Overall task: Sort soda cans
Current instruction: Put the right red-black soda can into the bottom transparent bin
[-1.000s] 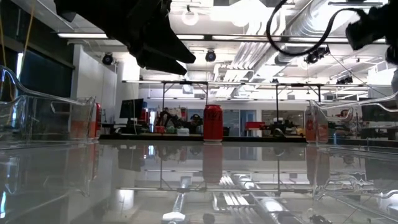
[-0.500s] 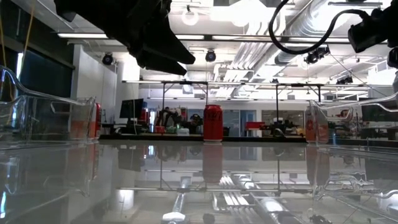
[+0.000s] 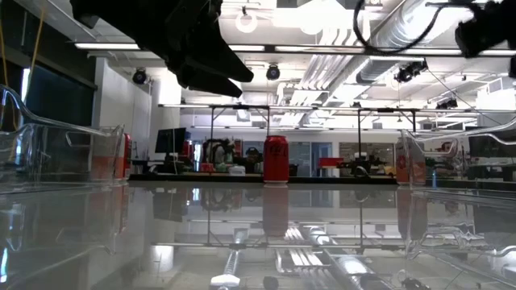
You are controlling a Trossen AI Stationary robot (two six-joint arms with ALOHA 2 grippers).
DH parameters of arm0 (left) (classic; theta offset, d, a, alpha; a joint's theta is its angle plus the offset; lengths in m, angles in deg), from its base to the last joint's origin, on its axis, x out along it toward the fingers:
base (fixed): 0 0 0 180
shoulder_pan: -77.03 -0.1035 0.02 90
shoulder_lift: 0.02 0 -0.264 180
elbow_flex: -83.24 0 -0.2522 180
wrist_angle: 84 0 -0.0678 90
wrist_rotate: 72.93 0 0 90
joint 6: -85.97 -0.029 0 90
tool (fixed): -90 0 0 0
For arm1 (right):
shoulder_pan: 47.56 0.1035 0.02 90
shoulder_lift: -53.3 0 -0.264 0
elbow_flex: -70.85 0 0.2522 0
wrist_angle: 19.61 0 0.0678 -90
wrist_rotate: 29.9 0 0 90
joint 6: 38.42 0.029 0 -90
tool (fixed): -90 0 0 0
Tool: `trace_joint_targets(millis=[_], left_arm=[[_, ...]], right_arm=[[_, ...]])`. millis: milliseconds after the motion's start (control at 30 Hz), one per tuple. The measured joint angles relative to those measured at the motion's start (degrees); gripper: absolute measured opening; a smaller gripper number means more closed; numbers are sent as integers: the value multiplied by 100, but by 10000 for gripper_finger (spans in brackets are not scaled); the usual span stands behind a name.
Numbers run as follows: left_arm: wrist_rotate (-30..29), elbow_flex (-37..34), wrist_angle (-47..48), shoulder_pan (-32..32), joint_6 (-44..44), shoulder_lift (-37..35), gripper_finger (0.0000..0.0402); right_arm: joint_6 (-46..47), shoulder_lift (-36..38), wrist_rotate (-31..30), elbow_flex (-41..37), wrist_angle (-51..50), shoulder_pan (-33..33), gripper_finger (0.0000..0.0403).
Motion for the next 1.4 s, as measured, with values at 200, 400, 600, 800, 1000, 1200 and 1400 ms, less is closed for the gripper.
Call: trace_joint_targets(millis=[200, 400, 600, 800, 1000, 1200, 1400], left_arm=[[1, 0, -1, 0, 46, 0, 353], [0, 2, -2, 0, 120, 0, 353], [-29, 0, 0, 0, 197, 0, 353], [-59, -350, -806, -43, 186, 2, 353], [-50, -924, -2922, 73, -697, 3, 353], [-390, -1321, -5001, 50, -1552, 214, 353], [-236, -1209, -5361, -581, -1754, 660, 353]], right_arm=[[34, 21, -950, 1051, -959, 0, 365], [-179, 35, -3213, 2018, -1076, 121, 366], [-1135, 303, -5561, 1594, 346, 545, 366], [-2726, 604, -5864, 80, 3370, 736, 366], [-5025, 573, -5750, -1598, 7841, 721, 366], [-7012, 408, -5713, -2742, 11509, 567, 366], [-7792, 403, -5101, -2660, 11848, -254, 366]])
